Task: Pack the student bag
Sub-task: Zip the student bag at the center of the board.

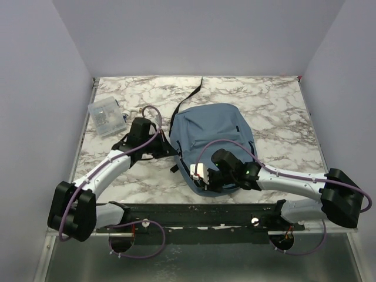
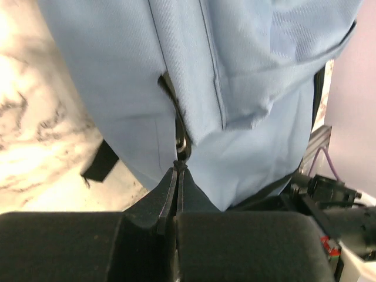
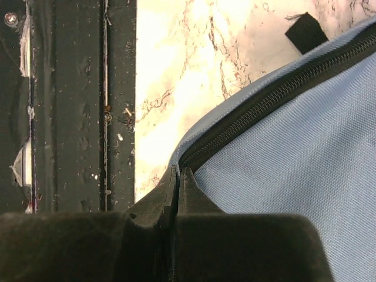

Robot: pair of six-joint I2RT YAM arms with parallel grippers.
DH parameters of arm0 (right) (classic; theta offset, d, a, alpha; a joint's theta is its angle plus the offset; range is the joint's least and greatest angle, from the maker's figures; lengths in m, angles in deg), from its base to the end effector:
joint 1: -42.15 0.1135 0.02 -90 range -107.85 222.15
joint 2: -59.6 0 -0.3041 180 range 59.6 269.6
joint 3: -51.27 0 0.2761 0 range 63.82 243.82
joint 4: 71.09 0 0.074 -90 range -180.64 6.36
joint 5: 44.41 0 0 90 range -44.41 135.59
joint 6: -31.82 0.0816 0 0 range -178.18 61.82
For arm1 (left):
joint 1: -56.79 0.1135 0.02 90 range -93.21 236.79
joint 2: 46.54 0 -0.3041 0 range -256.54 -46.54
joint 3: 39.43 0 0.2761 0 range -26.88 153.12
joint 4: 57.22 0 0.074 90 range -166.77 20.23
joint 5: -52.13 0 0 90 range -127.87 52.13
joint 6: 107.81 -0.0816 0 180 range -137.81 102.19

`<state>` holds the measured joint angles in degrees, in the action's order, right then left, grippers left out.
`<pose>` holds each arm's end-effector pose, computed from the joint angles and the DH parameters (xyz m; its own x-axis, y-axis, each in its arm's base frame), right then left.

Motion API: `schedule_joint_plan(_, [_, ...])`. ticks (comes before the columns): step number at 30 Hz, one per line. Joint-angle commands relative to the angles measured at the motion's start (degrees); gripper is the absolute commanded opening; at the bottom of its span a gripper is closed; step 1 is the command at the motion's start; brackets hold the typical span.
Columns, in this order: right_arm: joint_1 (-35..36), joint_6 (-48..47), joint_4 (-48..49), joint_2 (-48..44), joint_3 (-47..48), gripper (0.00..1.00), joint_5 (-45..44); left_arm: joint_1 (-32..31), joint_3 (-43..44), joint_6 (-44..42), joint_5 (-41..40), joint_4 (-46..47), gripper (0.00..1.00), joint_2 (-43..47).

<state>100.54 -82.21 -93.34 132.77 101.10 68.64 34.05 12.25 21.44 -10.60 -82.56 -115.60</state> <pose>0.1247 0.2635 0.1887 0.0356 -0.6570 -0.7530 -0.9994 -0.0204 -0.0295 0.2461 -0.1437 0.2156 -0.8983 -0.2333 -0.3723 0.1106 0.7000 -0.7055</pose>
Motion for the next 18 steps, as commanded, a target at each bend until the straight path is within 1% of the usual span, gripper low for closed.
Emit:
schedule_joint_plan(1, [0.4,-1.7,-6.0,1.0,0.2,0.00,4.9,4.2,7.6,-3.6,-5.7,-1.6,0.00,-5.0])
schedule_joint_plan(5, [0.5,-2.1,-5.7,1.2,0.3,0.01,5.4,5.2,11.5,-3.2,-5.9,-1.7,0.00,-7.5])
schedule_joint_plan(10, [0.4,0.2,-3.6,-1.6,-1.0,0.01,3.4,5.3,14.8,-2.5,-0.9,-1.6,0.00,-8.5])
schedule_joint_plan(11, [0.5,1.1,-2.5,-2.6,-1.4,0.05,2.9,5.3,14.7,-2.7,0.1,-1.7,0.04,-8.0])
schedule_joint_plan(12, [0.5,2.6,-1.4,-3.4,-1.5,0.12,2.1,5.2,14.4,-3.0,0.9,-1.6,0.13,-7.0])
schedule_joint_plan(13, [0.5,4.0,-0.7,-4.5,-1.6,0.21,1.2,5.2,13.9,-3.3,1.8,-1.6,0.25,-5.9])
schedule_joint_plan(15, [0.4,7.1,0.9,-6.6,-1.9,0.35,-1.0,5.3,12.2,-4.2,2.7,-1.4,0.43,-2.3])
schedule_joint_plan(17, [0.5,10.3,3.2,-9.3,-2.4,0.47,-2.8,5.3,10.4,-5.3,3.2,-1.5,0.54,2.3])
schedule_joint_plan(18, [0.4,12.9,4.5,-10.5,-2.4,0.51,-4.0,5.3,9.7,-6.1,3.7,-2.0,0.57,5.0])
